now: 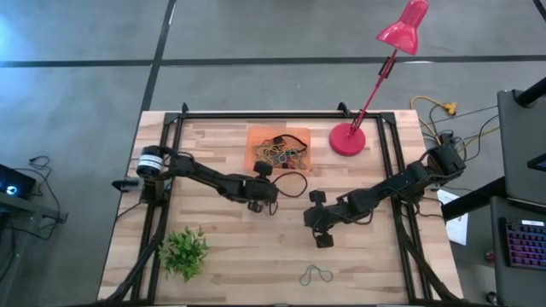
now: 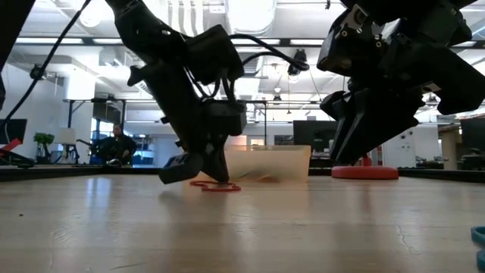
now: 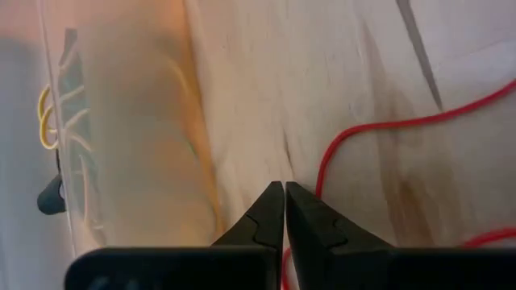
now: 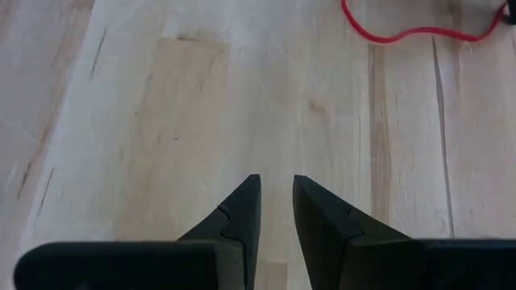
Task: Pick and place rubber bands into bin
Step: Put the red rubber band into the orange bin
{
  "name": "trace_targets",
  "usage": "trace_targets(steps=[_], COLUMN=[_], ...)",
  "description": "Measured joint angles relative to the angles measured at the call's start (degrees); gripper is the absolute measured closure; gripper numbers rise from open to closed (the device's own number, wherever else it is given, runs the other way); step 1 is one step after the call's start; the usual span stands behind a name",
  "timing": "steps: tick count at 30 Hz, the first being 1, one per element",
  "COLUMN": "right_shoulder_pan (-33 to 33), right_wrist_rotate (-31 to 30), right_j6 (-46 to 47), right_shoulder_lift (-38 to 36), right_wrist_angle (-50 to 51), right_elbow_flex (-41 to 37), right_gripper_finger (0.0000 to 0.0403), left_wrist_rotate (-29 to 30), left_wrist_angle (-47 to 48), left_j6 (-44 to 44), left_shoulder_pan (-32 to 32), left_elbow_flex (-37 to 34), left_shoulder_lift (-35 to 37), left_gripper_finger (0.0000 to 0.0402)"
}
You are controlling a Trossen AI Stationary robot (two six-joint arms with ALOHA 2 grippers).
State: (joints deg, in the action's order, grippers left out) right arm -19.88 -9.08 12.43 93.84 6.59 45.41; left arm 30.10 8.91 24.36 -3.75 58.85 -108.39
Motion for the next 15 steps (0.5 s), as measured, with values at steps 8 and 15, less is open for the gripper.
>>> trace_targets(steps=[8, 15], right_shoulder_pan=[0.0, 0.0], right_wrist_rotate=[0.0, 0.0], right_j6=[-0.4, -0.4], right_shoulder_lift=[0.0, 0.0], right_wrist_angle=[-0.1, -0.1], right_elbow_flex=[-0.1, -0.1], right_gripper_finger=[0.0339, 0.0339], left_wrist_rotate=[-1.7, -6.3], left_wrist_angle=[1.0, 8.0], left_j6=[0.0, -3.0], left_shoulder_pan=[0.4, -1.0], left_elbow_flex=[0.1, 1.4], left_shoulder_lift=[-0.9, -0.2], left_gripper_finger=[0.0401, 0.0401])
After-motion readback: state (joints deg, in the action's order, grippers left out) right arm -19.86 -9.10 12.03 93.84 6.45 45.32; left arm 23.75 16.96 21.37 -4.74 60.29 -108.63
